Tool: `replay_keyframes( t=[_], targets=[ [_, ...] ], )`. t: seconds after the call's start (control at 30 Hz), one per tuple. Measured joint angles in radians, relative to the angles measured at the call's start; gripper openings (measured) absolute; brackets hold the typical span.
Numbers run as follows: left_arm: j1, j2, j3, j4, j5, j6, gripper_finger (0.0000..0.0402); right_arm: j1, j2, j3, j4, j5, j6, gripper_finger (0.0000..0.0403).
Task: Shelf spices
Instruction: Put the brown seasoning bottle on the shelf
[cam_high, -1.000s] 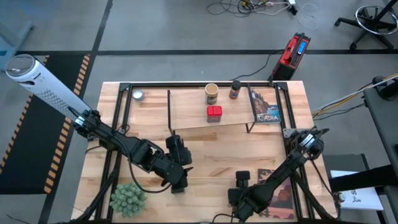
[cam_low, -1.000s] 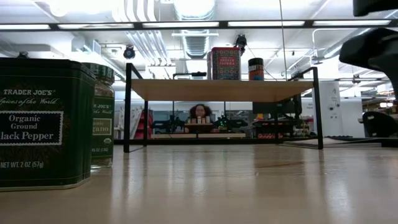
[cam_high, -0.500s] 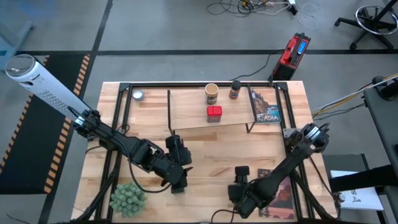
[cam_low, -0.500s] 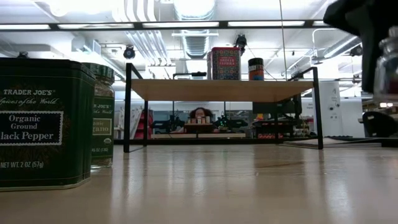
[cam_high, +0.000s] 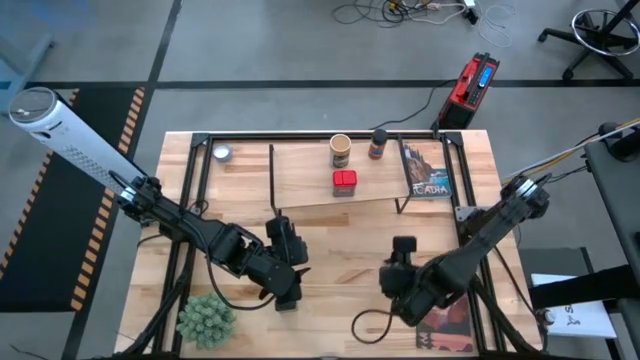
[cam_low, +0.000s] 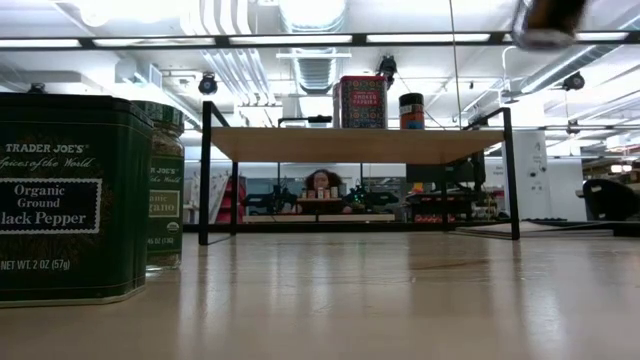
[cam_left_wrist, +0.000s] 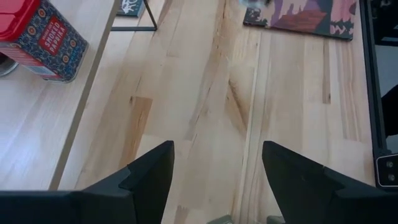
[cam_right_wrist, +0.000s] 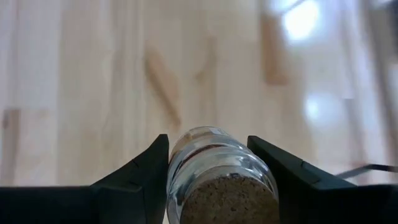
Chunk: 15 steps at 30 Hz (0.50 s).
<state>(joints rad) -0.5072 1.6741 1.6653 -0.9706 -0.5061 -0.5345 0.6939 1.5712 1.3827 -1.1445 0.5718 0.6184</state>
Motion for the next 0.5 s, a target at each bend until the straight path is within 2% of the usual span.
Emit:
replay_keyframes(
  t=[0.27, 0.5],
  targets=[
    [0.002, 0.0, 0.0, 0.005, -0.01, 0.01, 0.0222, -0.074, -0.167, 0.0, -0.034, 0.079, -0.086, 0.0177],
    [0.003, 0.0, 0.0, 0.014, -0.028, 0.013, 0.0223, -0.162, -0.247, 0.001, -0.033, 0.111, -0.216, 0.0173]
  ],
)
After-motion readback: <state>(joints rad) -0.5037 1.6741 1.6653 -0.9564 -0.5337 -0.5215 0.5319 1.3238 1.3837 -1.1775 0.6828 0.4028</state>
